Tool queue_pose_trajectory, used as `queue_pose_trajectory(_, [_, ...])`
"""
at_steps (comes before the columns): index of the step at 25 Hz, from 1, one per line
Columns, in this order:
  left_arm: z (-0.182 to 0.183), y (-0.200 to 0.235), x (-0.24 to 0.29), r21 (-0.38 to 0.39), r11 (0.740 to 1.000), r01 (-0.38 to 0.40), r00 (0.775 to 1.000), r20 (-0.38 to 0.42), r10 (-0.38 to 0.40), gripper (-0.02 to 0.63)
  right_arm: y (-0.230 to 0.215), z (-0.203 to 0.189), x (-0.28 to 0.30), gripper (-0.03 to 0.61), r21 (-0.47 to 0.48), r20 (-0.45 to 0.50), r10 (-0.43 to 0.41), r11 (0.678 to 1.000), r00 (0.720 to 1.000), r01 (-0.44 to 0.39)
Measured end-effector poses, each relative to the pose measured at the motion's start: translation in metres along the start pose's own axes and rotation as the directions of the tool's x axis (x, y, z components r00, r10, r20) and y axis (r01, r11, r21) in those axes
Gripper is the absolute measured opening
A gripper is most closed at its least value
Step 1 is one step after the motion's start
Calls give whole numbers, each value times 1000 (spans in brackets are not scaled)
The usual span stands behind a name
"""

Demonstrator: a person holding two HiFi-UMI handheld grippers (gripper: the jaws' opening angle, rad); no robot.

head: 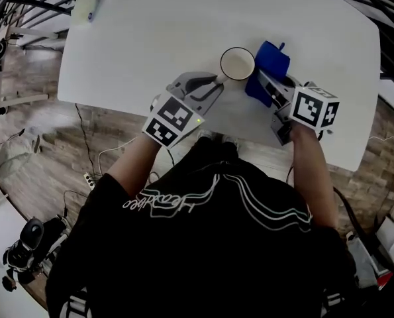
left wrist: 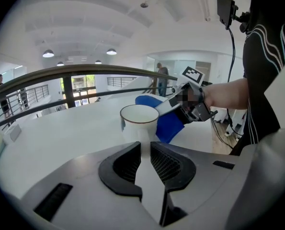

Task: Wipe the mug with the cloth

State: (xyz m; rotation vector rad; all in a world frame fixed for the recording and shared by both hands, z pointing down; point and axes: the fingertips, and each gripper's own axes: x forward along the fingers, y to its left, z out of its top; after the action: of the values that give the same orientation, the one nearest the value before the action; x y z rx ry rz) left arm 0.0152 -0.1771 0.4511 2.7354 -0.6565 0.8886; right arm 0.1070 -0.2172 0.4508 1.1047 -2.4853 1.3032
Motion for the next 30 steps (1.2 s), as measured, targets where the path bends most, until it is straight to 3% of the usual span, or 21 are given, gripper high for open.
queue_pose_trajectory(10, [-2,1,-2,-12,1000,-4,1000,12,4,67,-9,-6,14,54,-101,-142,-22,995,990,8])
queue_pose_trajectory(17, [-1,3,-3,19,1000,-21,1000,2,21,69,-10,3,-4,54,-120,-152,9,992,988,-28])
queue_pose_trajectory(21, [-1,4,-3,58,998,-37,999,-8,38,69,-13,6,-21,54,-67,-129,48,996,991,-57])
queue_pose_trajectory(24, [-2,5,-2,78,996,-40,999,-16,41,69,-6,8,-28,54,-34,-101,119,992,988,-123])
queue_pose_trajectory(30, [1,12,0,129,991,-33,999,-30,37,67,7,19,-35,54,-65,-121,222,971,967,-231])
